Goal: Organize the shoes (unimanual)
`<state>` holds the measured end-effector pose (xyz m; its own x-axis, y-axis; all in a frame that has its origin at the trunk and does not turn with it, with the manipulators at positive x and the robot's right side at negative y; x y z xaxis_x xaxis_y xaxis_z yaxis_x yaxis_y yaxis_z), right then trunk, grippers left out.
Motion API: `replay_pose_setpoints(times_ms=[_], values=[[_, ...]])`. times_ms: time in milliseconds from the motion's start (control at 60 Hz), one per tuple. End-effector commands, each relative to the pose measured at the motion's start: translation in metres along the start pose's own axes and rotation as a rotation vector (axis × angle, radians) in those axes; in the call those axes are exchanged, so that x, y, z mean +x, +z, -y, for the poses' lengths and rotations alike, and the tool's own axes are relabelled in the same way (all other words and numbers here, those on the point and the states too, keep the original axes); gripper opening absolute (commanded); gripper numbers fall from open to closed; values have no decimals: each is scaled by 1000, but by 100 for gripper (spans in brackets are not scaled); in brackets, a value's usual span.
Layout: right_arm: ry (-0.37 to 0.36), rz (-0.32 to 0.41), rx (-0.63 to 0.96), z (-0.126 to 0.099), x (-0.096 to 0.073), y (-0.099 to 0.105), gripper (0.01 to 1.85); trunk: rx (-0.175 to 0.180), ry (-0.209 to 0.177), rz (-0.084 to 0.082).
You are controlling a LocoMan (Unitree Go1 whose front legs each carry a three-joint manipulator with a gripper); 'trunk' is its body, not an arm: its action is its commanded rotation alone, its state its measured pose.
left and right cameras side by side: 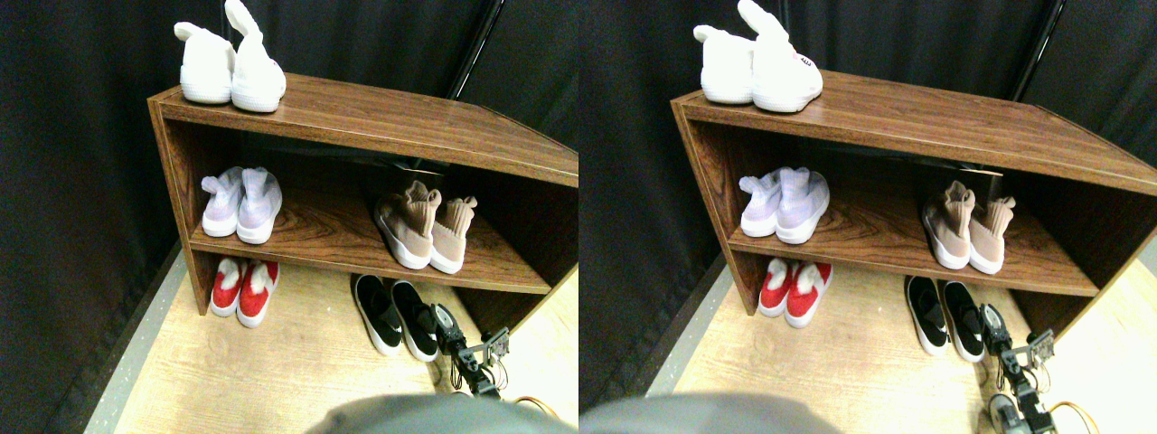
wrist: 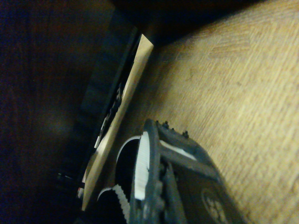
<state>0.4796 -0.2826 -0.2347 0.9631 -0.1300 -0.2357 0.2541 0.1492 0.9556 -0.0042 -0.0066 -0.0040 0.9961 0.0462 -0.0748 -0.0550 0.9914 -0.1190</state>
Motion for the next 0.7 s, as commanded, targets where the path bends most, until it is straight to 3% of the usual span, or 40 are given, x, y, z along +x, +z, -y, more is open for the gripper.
replay_pose_setpoints(times_ms=[17, 700], values=[[57, -5, -7, -9, -1, -5, 6, -31, 11, -23], [56, -1, -6, -14, -2, -16, 6, -25, -3, -29]])
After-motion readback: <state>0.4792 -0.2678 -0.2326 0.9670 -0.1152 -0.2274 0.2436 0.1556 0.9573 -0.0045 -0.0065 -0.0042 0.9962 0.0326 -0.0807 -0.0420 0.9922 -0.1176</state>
